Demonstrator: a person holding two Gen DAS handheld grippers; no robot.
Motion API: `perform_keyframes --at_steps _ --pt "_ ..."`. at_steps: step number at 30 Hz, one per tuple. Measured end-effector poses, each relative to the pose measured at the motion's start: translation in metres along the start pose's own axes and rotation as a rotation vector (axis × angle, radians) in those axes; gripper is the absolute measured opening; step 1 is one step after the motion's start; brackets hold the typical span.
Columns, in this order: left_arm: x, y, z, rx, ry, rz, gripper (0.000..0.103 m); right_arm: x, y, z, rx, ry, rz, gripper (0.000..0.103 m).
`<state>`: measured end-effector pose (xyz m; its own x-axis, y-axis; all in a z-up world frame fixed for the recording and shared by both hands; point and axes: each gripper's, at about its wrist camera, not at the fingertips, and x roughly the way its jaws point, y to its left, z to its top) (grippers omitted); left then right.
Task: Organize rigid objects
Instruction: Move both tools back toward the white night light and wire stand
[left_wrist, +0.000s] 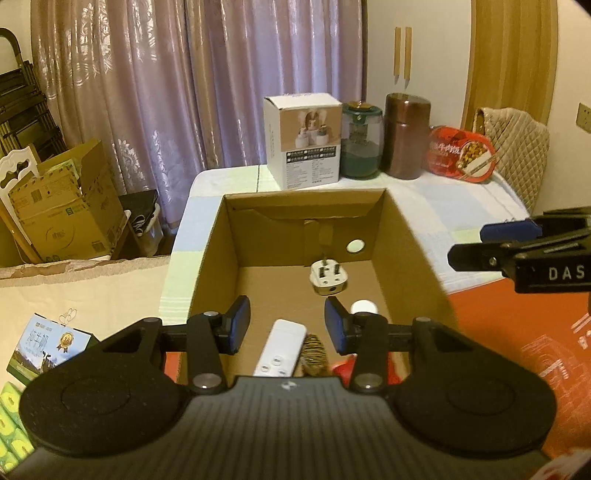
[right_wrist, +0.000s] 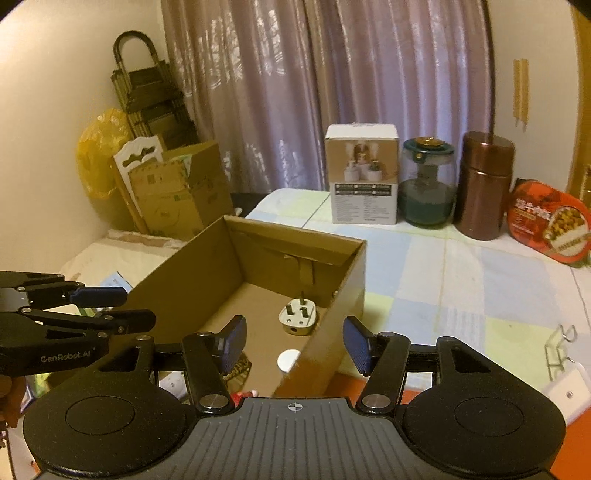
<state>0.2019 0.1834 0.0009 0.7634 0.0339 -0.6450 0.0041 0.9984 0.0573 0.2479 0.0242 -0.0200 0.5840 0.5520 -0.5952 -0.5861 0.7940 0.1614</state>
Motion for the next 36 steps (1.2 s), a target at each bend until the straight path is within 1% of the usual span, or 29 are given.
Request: perform_keyframes --at_steps 10,19,23,27,33,36 --pt "-0.048 -0.035 0.002 -0.009 -0.038 -0.019 0.039 -0.066 -0.002 -0.013 0.027 -0.038 -0.015 0.055" --pt "-0.089 -0.073 -0.005 -0.046 -0.065 -0.073 0.039 -0.128 -0.011 -0.031 0.059 -0.096 -0.035 0.056" --pt "-0.1 -0.09 -0.008 -0.049 -0.073 -0.09 0.039 -0.153 -0.021 -0.041 0.09 -0.12 -0.049 0.057" --pt "-0.108 -0.105 -0.01 -0.047 -0.077 -0.105 0.039 -0.171 -0.031 -0.05 0.116 -0.126 -0.072 0.057" --pt "-0.111 -0.129 -0.016 -0.035 -0.068 -0.131 0.039 -0.192 -0.054 -0.068 0.196 -0.097 -0.101 0.058" --pt "-0.112 -0.139 -0.018 -0.032 -0.064 -0.146 0.039 -0.202 -0.066 -0.079 0.218 -0.099 -0.121 0.058"
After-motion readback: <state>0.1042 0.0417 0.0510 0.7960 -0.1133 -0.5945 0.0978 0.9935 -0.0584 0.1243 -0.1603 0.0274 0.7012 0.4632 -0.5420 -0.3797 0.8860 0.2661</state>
